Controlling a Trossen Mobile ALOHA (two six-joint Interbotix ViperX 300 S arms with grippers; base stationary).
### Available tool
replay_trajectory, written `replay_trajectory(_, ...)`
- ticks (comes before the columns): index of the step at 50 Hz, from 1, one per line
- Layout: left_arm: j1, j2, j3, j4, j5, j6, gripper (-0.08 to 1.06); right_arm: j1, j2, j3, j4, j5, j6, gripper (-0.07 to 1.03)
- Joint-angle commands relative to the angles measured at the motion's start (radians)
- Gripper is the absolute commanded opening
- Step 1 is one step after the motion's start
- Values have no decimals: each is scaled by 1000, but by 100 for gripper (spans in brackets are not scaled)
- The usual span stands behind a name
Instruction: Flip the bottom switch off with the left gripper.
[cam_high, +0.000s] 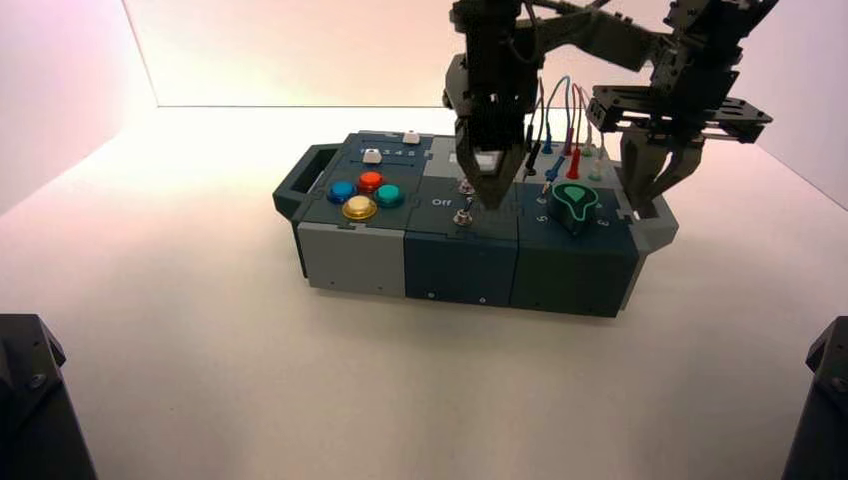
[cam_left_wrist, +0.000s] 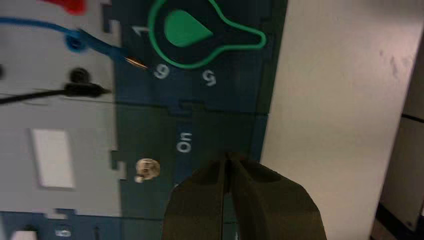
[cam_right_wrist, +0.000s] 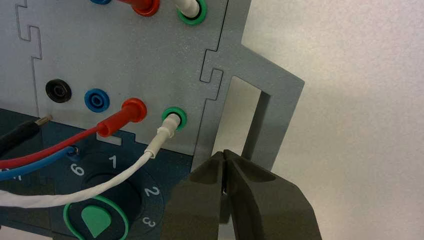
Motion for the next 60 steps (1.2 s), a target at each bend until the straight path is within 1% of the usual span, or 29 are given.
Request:
replay_trajectory(1, -3, -12, -31, -3, 0, 9, -3, 9, 123, 6, -9, -49, -18, -2)
replay_trajectory(19, -3, -6, -25, -3, 6, 15, -3, 9, 126, 5, -9, -49, -18, -2)
replay_trajectory(26, -2, -6, -23, 3, 9, 15, -3, 9, 126, 5, -9, -51, -20, -2)
replay_trajectory(35, 2, -9, -11, 5, 21, 15, -3, 9, 126, 6, -8, -51, -18, -2)
replay_trajectory(45, 32, -15, 18, 5, 21, 15, -3, 9, 126, 3, -9, -51, -18, -2)
replay_trajectory(52, 38, -21, 21, 5, 21, 15, -3, 9, 126, 3, -9, -51, -18, -2)
replay_trajectory(58, 41, -28, 28, 8, 29, 15, -3, 9, 126, 3, -9, -51, -18, -2)
replay_trajectory(60, 49, -29, 31, 14, 40, 15, -3, 9, 126, 3, -9, -51, -18, -2)
